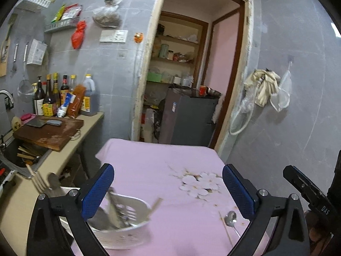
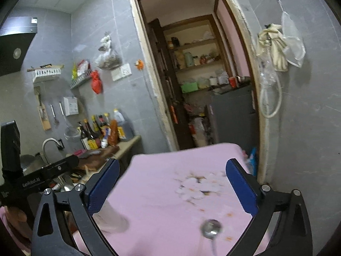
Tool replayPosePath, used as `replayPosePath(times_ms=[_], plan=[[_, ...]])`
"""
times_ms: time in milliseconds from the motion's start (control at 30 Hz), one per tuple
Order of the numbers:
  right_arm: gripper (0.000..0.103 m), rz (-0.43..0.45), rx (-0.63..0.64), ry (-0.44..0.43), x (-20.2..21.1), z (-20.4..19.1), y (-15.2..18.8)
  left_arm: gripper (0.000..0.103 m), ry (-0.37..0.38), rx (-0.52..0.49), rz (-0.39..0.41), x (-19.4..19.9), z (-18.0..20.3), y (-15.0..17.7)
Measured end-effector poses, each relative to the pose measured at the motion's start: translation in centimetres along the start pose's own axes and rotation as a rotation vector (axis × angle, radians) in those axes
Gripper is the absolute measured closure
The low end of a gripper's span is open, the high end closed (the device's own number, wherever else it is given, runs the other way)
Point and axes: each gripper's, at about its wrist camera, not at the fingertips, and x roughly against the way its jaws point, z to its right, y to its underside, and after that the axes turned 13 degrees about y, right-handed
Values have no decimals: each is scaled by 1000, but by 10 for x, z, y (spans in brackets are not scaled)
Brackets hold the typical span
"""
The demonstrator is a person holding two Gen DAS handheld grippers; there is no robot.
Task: Organize utensils
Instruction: 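Move both tools back over the last chopstick and spoon on the cloth, then close the left tool on the wooden chopstick while the right tool grasps the silver spoon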
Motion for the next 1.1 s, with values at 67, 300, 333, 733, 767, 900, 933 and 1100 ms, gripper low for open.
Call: replayPosePath(times_ms=[67,300,333,733,767,900,933,1100], plan=[[5,-25,-4,12,-4,17,3,1,9,-8,-26,-10,14,7],[5,-119,-6,33,-28,69,23,1,39,11,-114,-42,45,38],[5,-133,-7,31,-31,73,27,1,44,17,-134,-48,48,45],[36,-416,39,-130,-115,96,97,15,146,82,-402,-107,65,113],[39,-431,47,-140,-119,94,103,22,154,88,-427,-113,67,117],[58,-500,93,-185,-138,84,122,44,182,116,-514,-134,71,136],[60,-510,100,-194,-142,83,124,53,187,123,-527,-138,72,139],[66,-559,111,-243,-156,77,132,62,216,123,-573,-154,79,149]])
